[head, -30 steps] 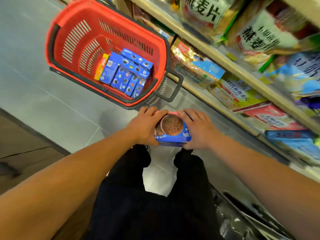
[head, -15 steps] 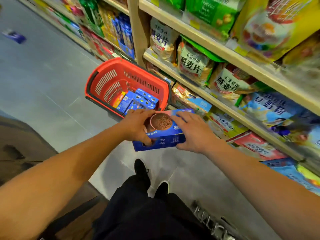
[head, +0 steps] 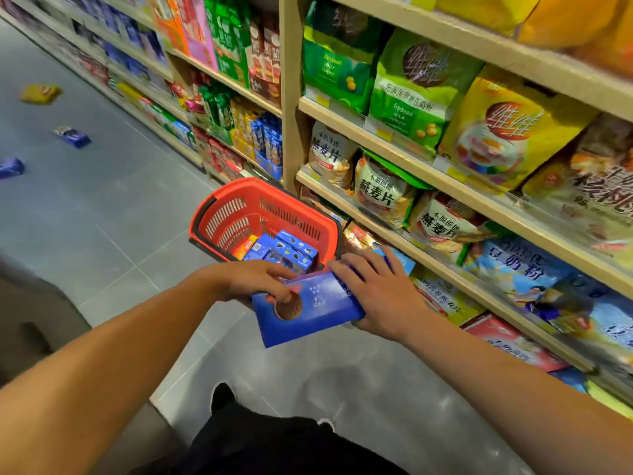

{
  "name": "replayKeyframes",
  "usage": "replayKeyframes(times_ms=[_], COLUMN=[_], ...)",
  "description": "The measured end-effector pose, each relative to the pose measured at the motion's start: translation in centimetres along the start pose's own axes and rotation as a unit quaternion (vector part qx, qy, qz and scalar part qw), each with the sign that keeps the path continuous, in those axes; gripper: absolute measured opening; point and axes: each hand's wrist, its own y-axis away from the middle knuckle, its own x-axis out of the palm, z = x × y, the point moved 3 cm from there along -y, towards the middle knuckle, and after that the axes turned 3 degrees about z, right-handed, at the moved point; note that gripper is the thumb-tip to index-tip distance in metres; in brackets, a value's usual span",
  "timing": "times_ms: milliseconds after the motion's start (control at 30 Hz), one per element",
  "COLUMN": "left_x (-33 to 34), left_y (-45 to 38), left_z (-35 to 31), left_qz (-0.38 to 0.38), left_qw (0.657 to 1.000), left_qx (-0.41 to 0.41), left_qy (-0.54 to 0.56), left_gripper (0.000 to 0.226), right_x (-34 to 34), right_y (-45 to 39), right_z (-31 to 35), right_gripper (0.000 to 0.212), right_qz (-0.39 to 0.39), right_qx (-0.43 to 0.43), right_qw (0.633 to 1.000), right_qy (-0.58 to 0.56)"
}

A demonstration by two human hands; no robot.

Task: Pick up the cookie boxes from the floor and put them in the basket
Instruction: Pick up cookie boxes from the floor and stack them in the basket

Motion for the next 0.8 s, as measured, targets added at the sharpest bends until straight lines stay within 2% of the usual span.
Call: replayKeyframes(times_ms=[100, 167, 233, 300, 400, 467, 533, 600, 800], left_x=[-2.6, -5.1, -7.2, -9.2, -11.3, -12.5, -14.2, -15.6, -21.6], left_y=[1.1, 1.7, 2.2, 3.0, 3.0, 2.6, 2.1, 1.5, -2.9], left_z=[0.8, 1.1, 1.5, 2.2, 3.7, 5.0, 5.9, 6.0, 5.2], left_qz=[-0.014, -0.068, -0.151, -0.209, -0.226, -0.255, -0.282, -0.285, -0.215], left_qw=[1.000, 0.994, 0.977, 0.951, 0.889, 0.854, 0.836, 0.837, 0.865], left_qx=[0.024, 0.061, 0.084, 0.131, 0.199, 0.208, 0.205, 0.187, 0.161], left_qy=[-0.010, -0.062, -0.128, -0.185, -0.344, -0.403, -0.425, -0.428, -0.423], left_gripper=[0.056, 0.053, 0.062, 0.077, 0.099, 0.113, 0.116, 0.114, 0.111], right_x=[-0.8, -1.2, -1.2, -1.2, -1.4, -1.5, -1.5, -1.3, 0.6], right_y=[-2.5, -4.8, -6.7, -8.9, -12.3, -14.1, -15.8, -17.0, -22.8], right_z=[1.3, 2.3, 3.3, 4.9, 6.7, 7.8, 8.6, 8.9, 6.6], right_gripper=[0.096, 0.094, 0.095, 0.096, 0.099, 0.101, 0.103, 0.106, 0.109], right_qz=[-0.011, 0.002, 0.017, 0.023, 0.035, 0.043, 0.059, 0.066, 0.109], right_qx=[0.014, 0.036, 0.065, 0.097, 0.145, 0.163, 0.177, 0.185, 0.202], right_qw=[1.000, 0.999, 0.998, 0.994, 0.985, 0.980, 0.975, 0.971, 0.962], right_qy=[-0.001, -0.007, -0.019, -0.042, -0.090, -0.105, -0.125, -0.136, -0.146])
